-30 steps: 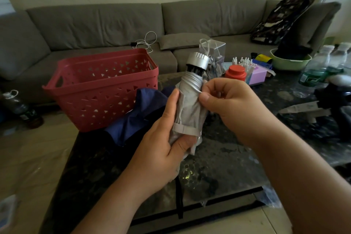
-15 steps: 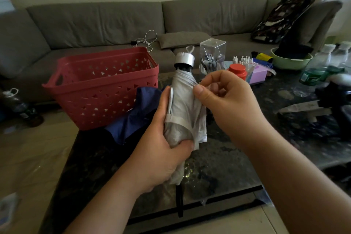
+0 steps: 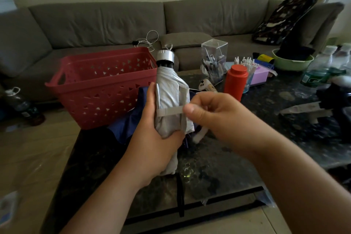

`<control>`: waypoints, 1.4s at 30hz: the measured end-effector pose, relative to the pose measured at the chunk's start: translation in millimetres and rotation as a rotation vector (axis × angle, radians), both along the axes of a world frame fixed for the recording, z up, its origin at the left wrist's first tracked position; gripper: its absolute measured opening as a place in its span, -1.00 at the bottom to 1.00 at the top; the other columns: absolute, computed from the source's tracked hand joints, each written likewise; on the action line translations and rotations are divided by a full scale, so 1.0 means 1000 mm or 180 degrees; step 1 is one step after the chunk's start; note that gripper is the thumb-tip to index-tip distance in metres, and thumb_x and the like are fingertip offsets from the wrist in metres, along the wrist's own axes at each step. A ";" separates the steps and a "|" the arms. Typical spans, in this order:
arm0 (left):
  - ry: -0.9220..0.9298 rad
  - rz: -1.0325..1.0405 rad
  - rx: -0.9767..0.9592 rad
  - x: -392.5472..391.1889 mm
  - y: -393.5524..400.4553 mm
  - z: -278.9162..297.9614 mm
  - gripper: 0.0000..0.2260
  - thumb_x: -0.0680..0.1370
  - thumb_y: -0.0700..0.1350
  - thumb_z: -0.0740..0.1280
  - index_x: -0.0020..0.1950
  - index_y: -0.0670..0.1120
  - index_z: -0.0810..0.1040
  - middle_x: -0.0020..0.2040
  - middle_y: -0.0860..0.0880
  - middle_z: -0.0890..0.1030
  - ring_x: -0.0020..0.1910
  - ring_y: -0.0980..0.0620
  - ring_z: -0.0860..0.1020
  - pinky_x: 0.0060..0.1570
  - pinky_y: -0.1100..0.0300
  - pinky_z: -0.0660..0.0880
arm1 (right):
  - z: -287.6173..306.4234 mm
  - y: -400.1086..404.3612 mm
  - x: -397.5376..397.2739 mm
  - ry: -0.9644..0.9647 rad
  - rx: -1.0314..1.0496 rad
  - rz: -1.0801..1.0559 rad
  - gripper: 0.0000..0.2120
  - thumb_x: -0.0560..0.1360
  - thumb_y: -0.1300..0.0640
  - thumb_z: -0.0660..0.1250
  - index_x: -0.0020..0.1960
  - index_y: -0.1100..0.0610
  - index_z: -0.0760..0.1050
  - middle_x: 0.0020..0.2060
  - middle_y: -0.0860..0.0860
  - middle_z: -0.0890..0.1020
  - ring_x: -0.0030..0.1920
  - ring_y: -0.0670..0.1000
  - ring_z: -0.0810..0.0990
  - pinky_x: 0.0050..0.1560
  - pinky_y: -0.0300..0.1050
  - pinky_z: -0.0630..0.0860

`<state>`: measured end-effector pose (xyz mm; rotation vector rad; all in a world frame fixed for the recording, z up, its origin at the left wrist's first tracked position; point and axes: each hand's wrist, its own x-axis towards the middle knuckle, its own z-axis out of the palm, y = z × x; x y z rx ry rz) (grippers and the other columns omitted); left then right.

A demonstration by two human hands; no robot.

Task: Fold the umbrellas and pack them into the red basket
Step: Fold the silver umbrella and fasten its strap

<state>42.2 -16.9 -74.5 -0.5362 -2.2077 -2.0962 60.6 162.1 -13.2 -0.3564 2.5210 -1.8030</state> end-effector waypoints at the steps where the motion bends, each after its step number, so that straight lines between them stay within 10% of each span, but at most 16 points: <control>1: 0.0010 -0.0013 -0.0011 -0.001 -0.001 0.000 0.02 0.55 -0.28 0.50 0.60 0.47 -0.07 0.45 0.36 0.45 0.35 0.36 0.53 0.25 0.26 0.56 | 0.000 0.004 -0.001 -0.0016 -0.0171 -0.0023 -0.71 0.57 -0.06 0.39 -0.15 0.16 0.57 -0.31 0.00 0.53 -0.28 -0.08 0.49 -0.20 -0.23 0.44; 4: -0.0067 -0.0117 0.0113 0.000 -0.002 0.005 0.03 0.53 -0.36 0.48 0.60 0.48 -0.02 0.45 0.30 0.51 0.35 0.20 0.58 0.27 0.08 0.58 | -0.010 0.008 -0.009 -0.0035 -0.0573 -0.0224 -0.66 0.64 0.10 0.32 -0.08 0.40 0.44 -0.28 0.15 0.49 -0.31 -0.03 0.45 -0.26 -0.31 0.41; 7: -0.0402 -0.0508 0.0434 0.002 -0.001 0.008 0.00 0.52 -0.38 0.46 0.54 0.55 0.09 0.33 0.22 0.64 0.24 -0.03 0.68 0.02 -0.03 0.67 | -0.024 0.008 -0.020 -0.0219 -0.0778 -0.0462 -0.75 0.66 0.17 0.33 -0.17 0.24 0.46 -0.38 0.05 0.45 -0.40 -0.11 0.41 -0.35 -0.29 0.38; 13: -0.0607 -0.1225 0.1254 0.004 0.002 0.012 -0.14 0.46 -0.37 0.36 0.55 0.41 0.30 0.32 -0.11 0.62 -0.08 -0.06 0.54 -0.35 0.19 0.47 | -0.030 0.002 -0.026 -0.0423 -0.1084 -0.0302 -0.74 0.63 0.15 0.37 -0.22 0.14 0.46 -0.29 0.09 0.45 -0.29 -0.05 0.44 -0.22 -0.23 0.42; 17: -0.0496 -0.1546 0.1624 0.004 0.000 0.013 -0.18 0.44 -0.30 0.40 0.58 0.31 0.33 0.30 -0.13 0.56 -0.12 -0.02 0.52 -0.34 0.20 0.47 | -0.034 -0.005 -0.023 -0.0837 -0.1485 -0.0083 -0.73 0.53 0.02 0.45 -0.26 0.03 0.44 -0.26 0.02 0.53 -0.17 0.03 0.53 0.00 0.06 0.44; 25: -0.0833 -0.1993 0.2019 0.011 -0.003 0.014 -0.19 0.41 -0.28 0.42 0.64 0.00 0.28 0.21 -0.19 0.58 0.07 -0.09 0.63 -0.01 0.10 0.63 | -0.020 -0.017 -0.008 -0.1030 -0.2359 0.0409 -0.76 0.50 0.16 0.40 -0.28 0.16 0.40 -0.34 0.15 0.51 -0.37 0.13 0.55 -0.43 -0.04 0.56; 32: -0.1630 -0.2485 0.2438 0.010 -0.006 0.014 -0.21 0.39 -0.23 0.53 0.58 -0.06 0.32 0.17 -0.10 0.45 0.02 0.05 0.43 -0.14 0.28 0.42 | -0.009 -0.022 -0.003 -0.0550 -0.2402 -0.0091 -0.75 0.34 0.23 0.50 -0.38 0.10 0.45 -0.41 0.04 0.55 -0.37 -0.01 0.57 -0.30 -0.11 0.56; 35: -0.1649 -0.2548 0.2530 0.009 -0.005 0.014 -0.30 0.43 -0.21 0.56 0.51 -0.12 0.34 0.10 -0.18 0.63 -0.02 -0.05 0.65 -0.09 0.16 0.63 | -0.003 -0.022 -0.003 -0.0313 -0.2262 -0.0275 -0.74 0.36 0.30 0.52 -0.38 0.12 0.47 -0.41 0.05 0.59 -0.37 -0.01 0.60 -0.34 -0.11 0.58; 42: -0.0957 -0.1240 0.1426 0.006 0.007 0.020 -0.40 0.50 -0.30 0.35 0.53 0.04 0.48 0.31 -0.17 0.67 0.22 -0.13 0.67 0.25 -0.08 0.61 | -0.004 -0.012 -0.007 0.0565 -0.1321 -0.1361 -0.69 0.47 0.29 0.54 -0.37 0.07 0.54 -0.41 0.08 0.57 -0.35 0.06 0.54 -0.30 -0.01 0.57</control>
